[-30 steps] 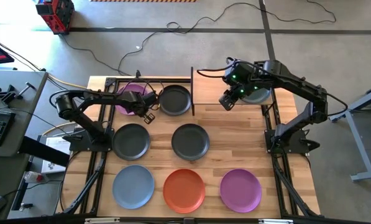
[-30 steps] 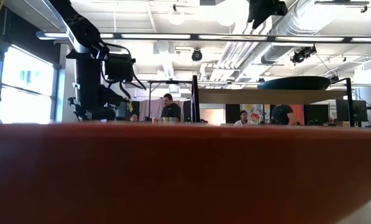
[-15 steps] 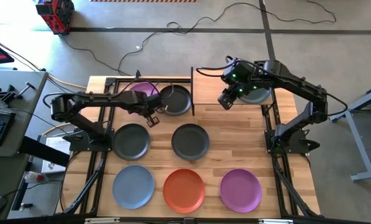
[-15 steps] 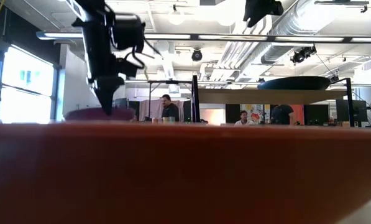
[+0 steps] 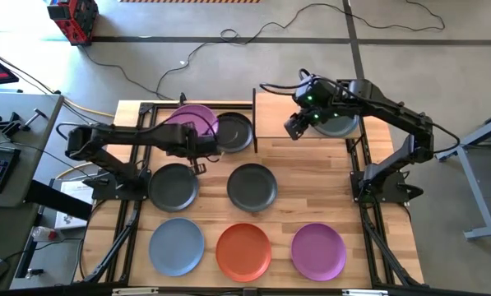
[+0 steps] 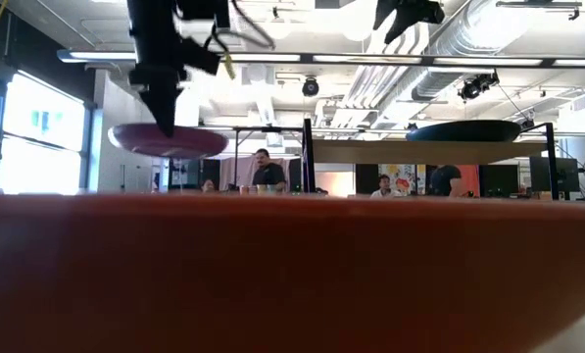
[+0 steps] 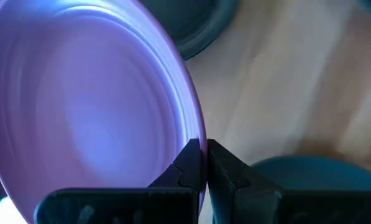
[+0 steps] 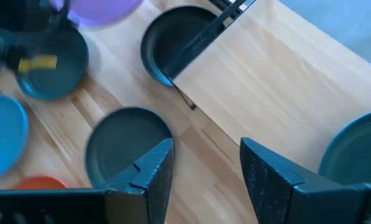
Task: Place and stack plates onto a shelf
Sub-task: Stack the purple plate on top of the black plate on the shelf
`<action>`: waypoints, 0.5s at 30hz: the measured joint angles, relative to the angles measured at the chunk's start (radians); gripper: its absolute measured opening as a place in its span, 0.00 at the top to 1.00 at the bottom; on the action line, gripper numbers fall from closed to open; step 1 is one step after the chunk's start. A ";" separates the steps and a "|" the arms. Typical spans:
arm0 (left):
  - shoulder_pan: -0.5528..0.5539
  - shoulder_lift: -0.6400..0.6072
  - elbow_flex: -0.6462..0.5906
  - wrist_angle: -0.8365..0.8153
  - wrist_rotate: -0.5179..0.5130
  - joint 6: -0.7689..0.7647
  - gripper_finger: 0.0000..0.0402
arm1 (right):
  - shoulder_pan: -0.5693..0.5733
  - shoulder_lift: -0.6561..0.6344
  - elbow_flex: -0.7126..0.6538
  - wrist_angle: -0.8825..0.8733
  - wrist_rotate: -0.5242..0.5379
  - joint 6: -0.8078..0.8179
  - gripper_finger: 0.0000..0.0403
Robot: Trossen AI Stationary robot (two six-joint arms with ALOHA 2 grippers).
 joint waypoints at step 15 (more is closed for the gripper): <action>-0.228 0.000 0.157 0.004 -0.139 0.557 1.00 | 0.013 0.108 0.000 0.065 0.005 0.131 0.59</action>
